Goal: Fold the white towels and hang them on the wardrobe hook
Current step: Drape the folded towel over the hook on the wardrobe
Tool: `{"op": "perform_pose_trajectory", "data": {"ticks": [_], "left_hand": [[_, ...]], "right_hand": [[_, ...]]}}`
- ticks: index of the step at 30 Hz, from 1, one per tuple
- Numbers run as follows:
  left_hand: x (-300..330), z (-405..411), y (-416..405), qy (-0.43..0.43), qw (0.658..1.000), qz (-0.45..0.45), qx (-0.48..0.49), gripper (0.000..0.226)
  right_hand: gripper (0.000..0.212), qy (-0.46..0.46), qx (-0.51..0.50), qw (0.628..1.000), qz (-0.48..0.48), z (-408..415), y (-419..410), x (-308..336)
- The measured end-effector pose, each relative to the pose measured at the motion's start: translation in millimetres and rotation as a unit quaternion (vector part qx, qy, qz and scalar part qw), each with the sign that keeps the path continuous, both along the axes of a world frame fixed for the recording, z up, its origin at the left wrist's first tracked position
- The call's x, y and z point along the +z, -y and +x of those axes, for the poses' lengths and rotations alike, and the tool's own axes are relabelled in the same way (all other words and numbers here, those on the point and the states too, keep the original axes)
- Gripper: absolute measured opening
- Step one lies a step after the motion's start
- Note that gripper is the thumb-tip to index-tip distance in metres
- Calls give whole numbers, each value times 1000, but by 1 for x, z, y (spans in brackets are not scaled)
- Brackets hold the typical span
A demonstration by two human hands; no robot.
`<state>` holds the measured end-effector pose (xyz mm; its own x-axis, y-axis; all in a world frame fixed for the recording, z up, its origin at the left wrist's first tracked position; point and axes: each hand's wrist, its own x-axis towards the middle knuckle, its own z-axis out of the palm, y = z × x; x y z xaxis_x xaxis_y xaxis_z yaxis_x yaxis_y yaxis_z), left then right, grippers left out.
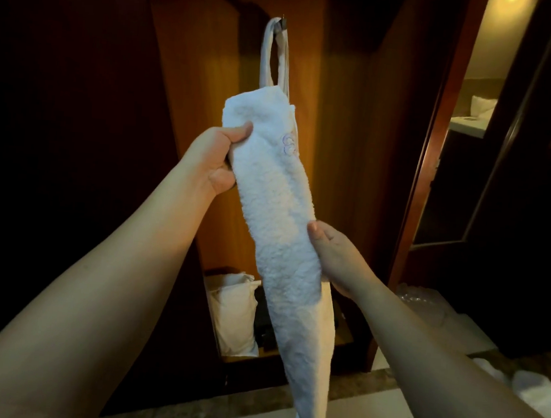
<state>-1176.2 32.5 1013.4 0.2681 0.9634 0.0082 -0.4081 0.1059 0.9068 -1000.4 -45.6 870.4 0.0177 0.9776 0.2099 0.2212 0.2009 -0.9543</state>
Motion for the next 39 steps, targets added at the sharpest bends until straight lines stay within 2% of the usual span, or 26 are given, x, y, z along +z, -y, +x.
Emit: {"op": "perform_pose_trajectory", "data": {"ticks": [2, 4, 6, 8, 12, 15, 19, 23, 26, 29, 32, 36, 39], "left_hand": [[1, 3, -2, -4, 1000, 3, 8, 10], [2, 5, -3, -14, 1000, -9, 23, 12], [1, 6, -7, -26, 998, -28, 41, 20], [0, 7, -10, -38, 997, -38, 46, 23], [-1, 7, -15, -51, 996, -34, 64, 34], [2, 3, -21, -47, 995, -19, 84, 42], [8, 2, -24, -35, 996, -17, 84, 24], [8, 5, -27, -37, 995, -31, 90, 26], [4, 6, -31, -53, 993, -43, 92, 25], [-2, 8, -35, -63, 992, -61, 92, 20], [-7, 6, -43, -58, 990, -72, 109, 28], [-14, -4, -54, -55, 985, -84, 141, 48], [-17, -9, -60, -45, 981, -95, 162, 52]], "right_hand": [[40, -17, 50, 997, -50, 6, -2, 0], [47, -30, 87, 992, -88, 11, -4, -2], [55, 11, 100, 989, -112, 13, -5, -3], [45, 59, 105, 986, -118, 13, -4, -4], [22, 35, 62, 994, -88, 9, 1, -12], [21, -2, 9, 999, -46, 4, 6, -18], [32, -16, 17, 999, -23, 3, 15, -17], [39, -38, 69, 994, -81, 8, 14, -18], [29, -23, 111, 984, -136, 10, 14, -19], [25, 13, 129, 980, -149, 12, 15, -18], [24, 14, 93, 988, -125, 15, 14, -25], [22, -84, 33, 991, -103, 14, 15, -32], [27, -87, 11, 992, -93, 12, 13, -30]]}}
